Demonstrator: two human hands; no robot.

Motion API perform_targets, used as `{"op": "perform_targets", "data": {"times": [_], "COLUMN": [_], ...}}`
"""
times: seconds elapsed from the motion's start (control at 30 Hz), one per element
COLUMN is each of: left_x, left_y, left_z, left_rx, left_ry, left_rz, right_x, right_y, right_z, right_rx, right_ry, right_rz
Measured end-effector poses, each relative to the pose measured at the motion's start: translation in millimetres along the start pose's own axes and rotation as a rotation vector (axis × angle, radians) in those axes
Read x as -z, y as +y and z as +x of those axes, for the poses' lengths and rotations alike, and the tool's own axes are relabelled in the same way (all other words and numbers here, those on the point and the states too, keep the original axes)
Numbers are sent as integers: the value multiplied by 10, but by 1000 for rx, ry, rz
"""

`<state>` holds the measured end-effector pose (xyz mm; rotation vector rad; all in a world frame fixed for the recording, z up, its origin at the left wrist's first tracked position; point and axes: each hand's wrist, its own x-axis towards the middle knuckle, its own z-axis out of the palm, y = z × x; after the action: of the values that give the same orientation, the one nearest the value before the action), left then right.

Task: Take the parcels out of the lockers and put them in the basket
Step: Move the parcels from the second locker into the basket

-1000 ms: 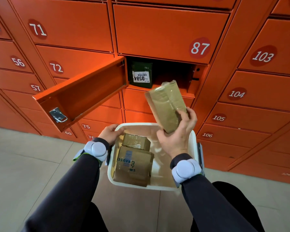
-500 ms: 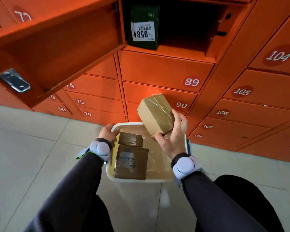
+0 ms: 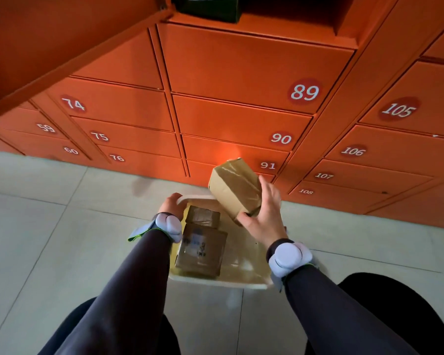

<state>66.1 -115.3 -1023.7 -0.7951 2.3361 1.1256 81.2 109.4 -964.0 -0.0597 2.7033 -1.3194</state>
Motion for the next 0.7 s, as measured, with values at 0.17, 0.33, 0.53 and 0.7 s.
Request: {"op": "perform_targets", "data": {"times": [0.17, 0.33, 0.53, 0.7], "left_x": [-120, -222, -379, -392], "left_y": [92, 357, 308, 286], "left_z": [-69, -325, -669, -834], "left_rx": [8, -244, -382, -395], "left_ry": [105, 38, -152, -180], "left_rz": [177, 376, 625, 535], "right_x": [-91, -95, -69, -37], "right_y": [37, 33, 63, 117], "right_z": [-10, -1, 32, -4], "right_rx": [-39, -42, -341, -625], "right_ry": [-8, 33, 12, -125], "right_rz": [10, -28, 60, 397]}}
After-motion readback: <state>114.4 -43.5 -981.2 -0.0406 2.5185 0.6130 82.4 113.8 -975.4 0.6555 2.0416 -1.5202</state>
